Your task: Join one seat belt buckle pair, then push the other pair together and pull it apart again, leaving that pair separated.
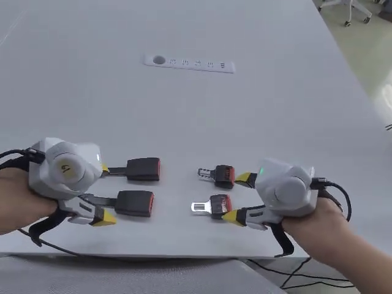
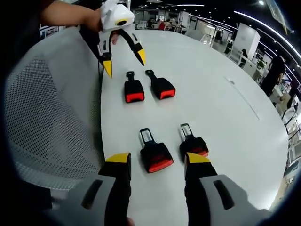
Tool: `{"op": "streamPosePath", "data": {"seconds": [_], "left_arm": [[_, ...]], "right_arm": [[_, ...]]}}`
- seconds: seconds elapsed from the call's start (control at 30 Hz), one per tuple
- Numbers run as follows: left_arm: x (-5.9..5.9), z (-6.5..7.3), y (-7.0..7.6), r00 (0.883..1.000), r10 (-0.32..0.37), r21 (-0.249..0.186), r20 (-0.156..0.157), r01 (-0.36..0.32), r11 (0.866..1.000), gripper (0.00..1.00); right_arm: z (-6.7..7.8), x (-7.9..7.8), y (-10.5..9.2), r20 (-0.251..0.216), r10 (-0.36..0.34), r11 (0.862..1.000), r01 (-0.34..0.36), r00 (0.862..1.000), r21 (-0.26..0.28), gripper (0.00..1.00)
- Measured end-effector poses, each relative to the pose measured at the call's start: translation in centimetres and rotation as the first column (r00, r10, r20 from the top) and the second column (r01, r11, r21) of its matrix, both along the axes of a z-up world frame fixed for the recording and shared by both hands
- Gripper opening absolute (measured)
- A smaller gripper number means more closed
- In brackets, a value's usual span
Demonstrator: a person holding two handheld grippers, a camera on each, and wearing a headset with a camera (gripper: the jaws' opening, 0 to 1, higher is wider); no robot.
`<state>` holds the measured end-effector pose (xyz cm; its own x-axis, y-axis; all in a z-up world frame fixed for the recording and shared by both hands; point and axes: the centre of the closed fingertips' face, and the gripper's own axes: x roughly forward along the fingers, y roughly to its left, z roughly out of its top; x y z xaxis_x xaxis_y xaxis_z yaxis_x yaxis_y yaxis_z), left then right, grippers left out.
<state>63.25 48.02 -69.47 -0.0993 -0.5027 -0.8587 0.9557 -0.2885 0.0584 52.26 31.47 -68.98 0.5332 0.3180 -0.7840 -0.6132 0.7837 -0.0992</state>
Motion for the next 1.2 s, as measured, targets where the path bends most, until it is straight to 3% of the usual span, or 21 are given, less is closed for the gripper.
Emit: {"op": "streamPosePath", "data": {"seconds": [0.2,0.3,0.53,0.63,0.87,1.1,1.2], "left_arm": [[-0.7,-1.0,-0.7,0.999,-0.053,0.018,-0.002,0.053,0.998,0.62],[-0.9,-1.4,-1.3,0.988,-0.152,-0.004,0.025,0.152,0.988,0.63],[-0.7,-2.5,-1.9,0.988,-0.156,0.023,0.015,0.156,0.988,0.57],[-1.4,-2.3,-2.6,0.970,-0.241,-0.015,0.026,0.241,0.970,0.49],[-1.1,-3.7,-2.7,0.964,-0.265,0.023,0.012,0.265,0.964,0.45],[-0.9,-4.1,-2.5,0.962,-0.274,0.044,0.004,0.274,0.961,0.43],[-0.8,-4.4,-2.2,0.955,-0.296,0.062,0.011,0.295,0.954,0.42]], "right_arm": [[-1.1,-0.1,0.4,-0.043,0.059,0.998,-0.060,0.997,-0.017,0.40],[-1.6,0.0,0.5,-0.061,0.078,0.996,-0.080,0.995,-0.027,0.39],[-2.5,0.4,0.6,-0.085,0.114,0.992,-0.118,0.990,-0.037,0.39],[-2.9,0.6,0.7,-0.098,0.137,0.989,-0.142,0.986,-0.046,0.38],[-3.7,0.8,0.6,-0.122,0.176,0.981,-0.184,0.977,-0.060,0.37],[-4.5,0.9,0.5,-0.158,0.213,0.971,-0.227,0.964,-0.070,0.36],[-4.8,0.8,0.2,-0.171,0.225,0.967,-0.241,0.959,-0.081,0.37]]}}
